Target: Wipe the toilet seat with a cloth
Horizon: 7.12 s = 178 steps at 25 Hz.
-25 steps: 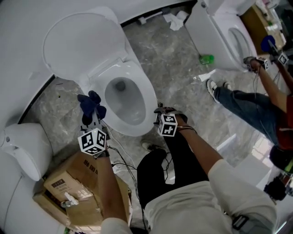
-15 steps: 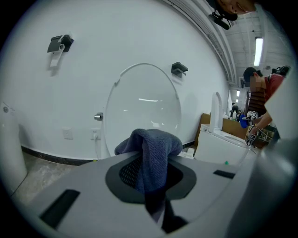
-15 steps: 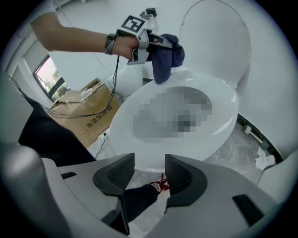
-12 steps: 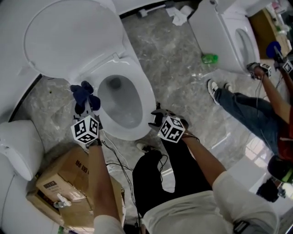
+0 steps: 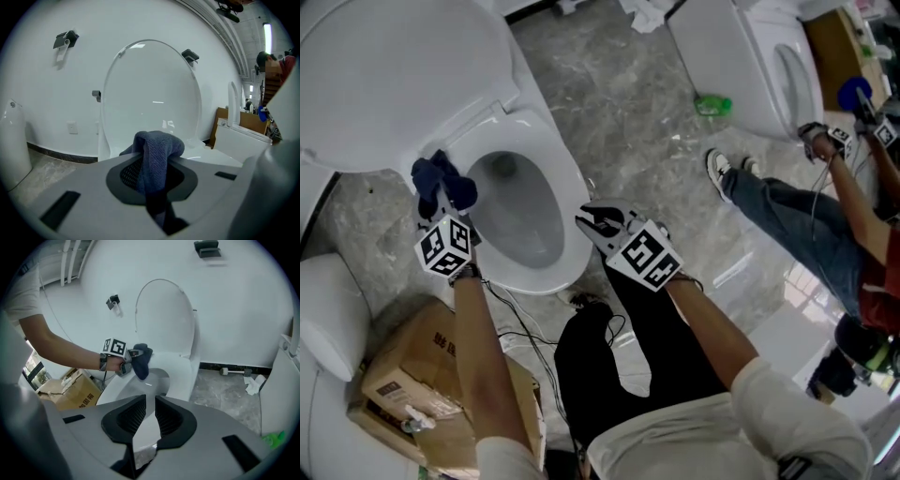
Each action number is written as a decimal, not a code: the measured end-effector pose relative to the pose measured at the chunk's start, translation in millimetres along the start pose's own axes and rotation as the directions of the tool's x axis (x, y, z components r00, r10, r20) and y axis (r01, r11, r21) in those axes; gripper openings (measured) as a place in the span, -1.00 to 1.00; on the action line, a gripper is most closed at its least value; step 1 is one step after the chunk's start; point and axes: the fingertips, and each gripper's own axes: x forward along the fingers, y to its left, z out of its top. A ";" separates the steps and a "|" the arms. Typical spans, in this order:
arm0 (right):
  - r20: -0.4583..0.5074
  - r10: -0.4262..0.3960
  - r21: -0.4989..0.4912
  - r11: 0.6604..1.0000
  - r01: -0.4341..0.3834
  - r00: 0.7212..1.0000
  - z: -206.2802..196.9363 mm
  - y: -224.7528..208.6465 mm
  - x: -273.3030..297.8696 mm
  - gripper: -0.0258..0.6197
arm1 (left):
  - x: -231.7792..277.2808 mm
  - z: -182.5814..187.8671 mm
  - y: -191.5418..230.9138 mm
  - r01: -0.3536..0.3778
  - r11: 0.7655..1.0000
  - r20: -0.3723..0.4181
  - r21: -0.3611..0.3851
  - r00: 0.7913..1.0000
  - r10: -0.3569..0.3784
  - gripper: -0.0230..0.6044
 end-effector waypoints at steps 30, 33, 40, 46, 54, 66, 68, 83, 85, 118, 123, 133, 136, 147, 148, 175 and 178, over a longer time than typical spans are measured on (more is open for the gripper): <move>0.203 -0.148 0.115 0.985 0.127 0.968 23.4 -71.2 -94.5 -0.70 | 43.6 -13.1 -222.6 0.415 0.901 0.006 -0.123 0.909 -0.418 -0.80; 0.219 -0.157 0.126 0.983 0.132 0.963 22.3 -67.7 -102.2 -0.70 | 28.4 -24.9 -248.3 0.481 0.873 -0.026 -0.080 0.875 -0.484 -0.80; 0.230 -0.183 0.099 0.982 0.164 0.956 20.5 -69.2 -115.6 -0.70 | 2.3 -47.6 -270.4 0.545 0.837 -0.086 -0.038 0.833 -0.546 -0.80; 0.242 -0.207 0.110 0.977 0.185 0.948 19.1 -54.5 -123.8 -0.70 | -20.7 -63.6 -279.5 0.580 0.814 -0.139 -0.044 0.803 -0.580 -0.81; 0.245 -0.223 0.097 0.974 0.205 0.943 11.5 -31.6 -125.9 -0.70 | -57.7 -92.5 -285.3 0.652 0.757 -0.235 -0.040 0.731 -0.641 -0.81; 0.263 -0.265 0.115 0.963 0.242 0.928 -4.5 13.0 -131.3 -0.70 | -148.7 -151.2 -287.7 0.861 0.472 -0.500 0.189 0.498 -0.708 -0.81; 0.260 -0.279 0.112 0.959 0.259 0.924 -7.6 18.4 -131.8 -0.70 | -161.2 -157.0 -288.6 0.880 0.431 -0.523 0.200 0.468 -0.712 -0.81; 0.228 -0.327 0.160 0.942 0.296 0.917 -16.6 50.0 -128.5 -0.70 | -260.9 -210.4 -262.8 0.967 0.169 -0.724 0.189 0.253 -0.642 -0.80; 0.219 -0.315 0.161 0.945 0.284 0.923 -11.1 55.9 -125.3 -0.70 | -270.6 -214.6 -251.2 0.968 0.157 -0.747 0.194 0.250 -0.616 -0.80; 0.119 -0.089 0.021 0.996 0.087 0.989 69.6 31.3 -58.8 -0.70 | -180.0 -177.1 -80.5 0.833 0.427 -0.810 0.351 0.499 -0.308 -0.80; 0.094 -0.066 0.003 0.998 0.066 0.993 80.4 21.0 -52.7 -0.70 | -153.8 -164.5 -65.0 0.814 0.453 -0.810 0.363 0.516 -0.278 -0.80; 0.089 -0.019 -0.021 1.000 0.021 0.996 97.7 6.6 -42.6 -0.70 | -100.6 -137.8 -39.7 0.767 0.458 -0.770 0.450 0.593 -0.235 -0.80; 0.060 -0.013 -0.039 0.999 0.016 0.998 96.8 0.7 -41.8 -0.70 | -80.9 -127.1 -35.3 0.741 0.459 -0.736 0.490 0.634 -0.237 -0.80; 0.078 -0.022 -0.033 0.999 0.025 0.997 106.5 -15.4 -41.7 -0.70 | -15.5 -84.1 -37.5 0.609 0.560 -0.597 0.561 0.767 -0.236 -0.80; 0.077 -0.028 -0.031 0.999 0.031 0.997 106.1 -17.4 -43.1 -0.70 | -10.1 -79.9 -39.8 0.599 0.577 -0.584 0.555 0.775 -0.243 -0.80; 0.259 -0.167 -0.030 0.983 0.181 0.951 194.0 11.4 -148.5 -0.70 | -72.8 116.3 -123.8 0.474 0.815 -0.164 0.334 0.880 -0.445 -0.80; 0.290 -0.179 -0.031 0.980 0.196 0.940 214.1 22.7 -168.2 -0.72 | -101.7 142.7 -124.6 0.493 0.813 -0.155 0.309 0.870 -0.468 -0.81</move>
